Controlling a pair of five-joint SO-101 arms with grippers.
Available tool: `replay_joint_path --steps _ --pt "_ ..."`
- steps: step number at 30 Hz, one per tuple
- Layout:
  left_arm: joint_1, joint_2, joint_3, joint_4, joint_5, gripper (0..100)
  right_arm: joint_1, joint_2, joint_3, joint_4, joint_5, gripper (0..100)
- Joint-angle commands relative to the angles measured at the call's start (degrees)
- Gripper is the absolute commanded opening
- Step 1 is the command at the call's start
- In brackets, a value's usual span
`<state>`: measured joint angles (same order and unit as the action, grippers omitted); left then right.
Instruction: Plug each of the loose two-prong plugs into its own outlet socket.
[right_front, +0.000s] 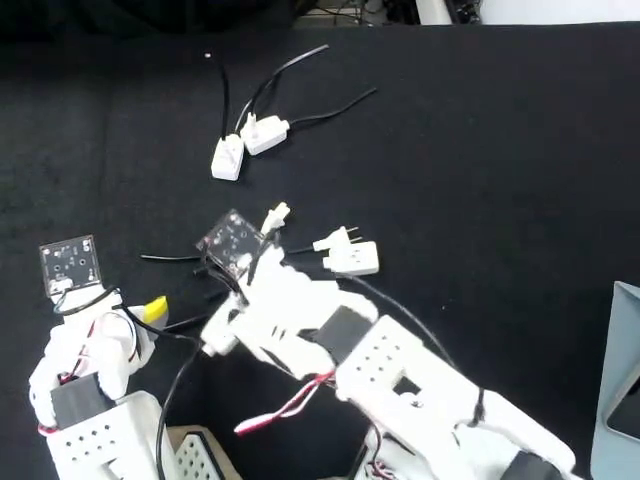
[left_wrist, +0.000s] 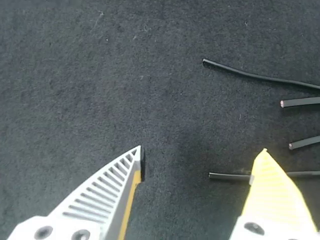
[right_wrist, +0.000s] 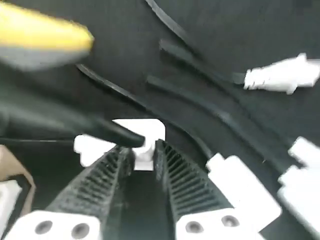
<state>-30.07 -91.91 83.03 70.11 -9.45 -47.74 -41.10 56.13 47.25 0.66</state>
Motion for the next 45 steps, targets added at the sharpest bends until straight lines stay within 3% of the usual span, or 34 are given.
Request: replay_joint_path --steps 1,10,16,23,26,29,33,36,45 --pt "-4.1 -0.4 -0.4 -0.8 0.1 34 7.6 -2.5 -8.7 1.6 1.5 1.2" --pt "-4.1 -0.4 -0.4 -0.8 0.1 34 21.5 9.2 -11.9 -11.8 4.7 1.2" --pt "-4.1 -0.4 -0.4 -0.8 0.1 34 20.7 10.9 -11.5 -11.7 4.4 1.2" --pt "-3.6 -0.4 -1.8 -0.8 0.1 34 16.6 5.9 -8.3 -4.2 4.4 1.3" --pt "-0.2 -0.4 -4.1 -0.5 -0.8 34 16.2 4.0 -4.9 -3.8 3.3 2.0" --pt "3.2 0.1 -8.5 0.4 -4.4 34 16.7 2.0 -1.2 -3.3 -1.4 8.7" --pt "7.0 0.3 -14.1 3.4 -7.6 34 19.8 -0.8 3.7 -3.3 -5.5 17.1" --pt "10.2 1.3 -17.2 6.2 -10.5 34 23.1 -2.2 5.9 -3.8 -5.6 17.9" --pt "19.6 28.8 -26.4 6.6 -11.2 34 27.6 -2.6 6.5 -3.8 -5.7 17.8"
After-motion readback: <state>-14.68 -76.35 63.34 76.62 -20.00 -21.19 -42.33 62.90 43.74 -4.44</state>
